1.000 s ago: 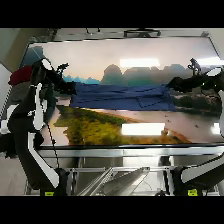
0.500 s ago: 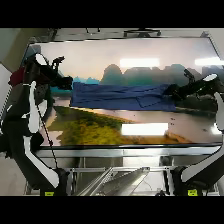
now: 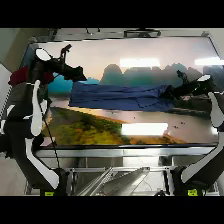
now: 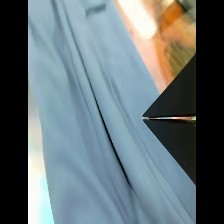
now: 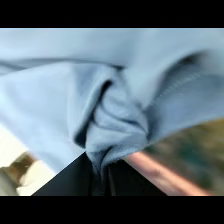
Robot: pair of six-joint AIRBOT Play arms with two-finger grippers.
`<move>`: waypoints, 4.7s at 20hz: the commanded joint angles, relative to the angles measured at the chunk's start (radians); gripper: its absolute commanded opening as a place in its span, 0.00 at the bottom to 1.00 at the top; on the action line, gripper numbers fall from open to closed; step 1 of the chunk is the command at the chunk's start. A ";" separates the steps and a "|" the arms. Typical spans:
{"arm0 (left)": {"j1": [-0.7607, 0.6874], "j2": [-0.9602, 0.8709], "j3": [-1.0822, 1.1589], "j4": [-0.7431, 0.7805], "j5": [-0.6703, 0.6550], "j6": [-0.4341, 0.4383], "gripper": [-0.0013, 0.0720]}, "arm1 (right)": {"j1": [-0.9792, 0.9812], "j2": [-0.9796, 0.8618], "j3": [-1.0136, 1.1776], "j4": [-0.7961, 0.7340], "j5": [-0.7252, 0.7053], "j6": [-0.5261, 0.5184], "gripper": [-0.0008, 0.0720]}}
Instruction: Fold the shirts.
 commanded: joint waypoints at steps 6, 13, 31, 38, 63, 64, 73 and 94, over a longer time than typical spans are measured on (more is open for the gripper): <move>-0.333 -0.209 0.000 -0.139 0.394 0.008 0.03 | 0.002 0.193 0.226 0.055 0.112 0.063 0.04; -0.483 -0.340 0.001 -0.304 0.587 -0.031 0.03 | 0.006 0.240 0.266 0.066 0.218 0.100 0.04; 0.253 0.338 -0.013 -1.001 -0.118 0.260 0.04 | 0.935 -0.061 0.266 0.266 -0.848 0.106 0.43; 0.247 0.305 -0.014 -1.003 -0.196 0.261 0.04 | 0.902 -0.028 0.269 0.262 -0.728 0.088 0.60; 0.187 0.262 -0.014 -1.001 -0.273 0.261 0.04 | 0.511 -0.163 0.216 -0.034 -0.217 0.419 0.76; 0.187 0.262 -0.014 -1.001 -0.279 0.261 0.04 | 0.517 -0.171 0.216 0.002 -0.219 0.390 0.55; 0.187 0.262 -0.014 -1.003 -0.277 0.261 0.04 | 0.358 0.076 0.311 0.181 -0.278 0.336 0.04; 0.187 0.262 -0.014 -1.001 -0.264 0.261 0.04 | -0.517 0.560 -0.583 -0.717 -0.250 0.822 0.04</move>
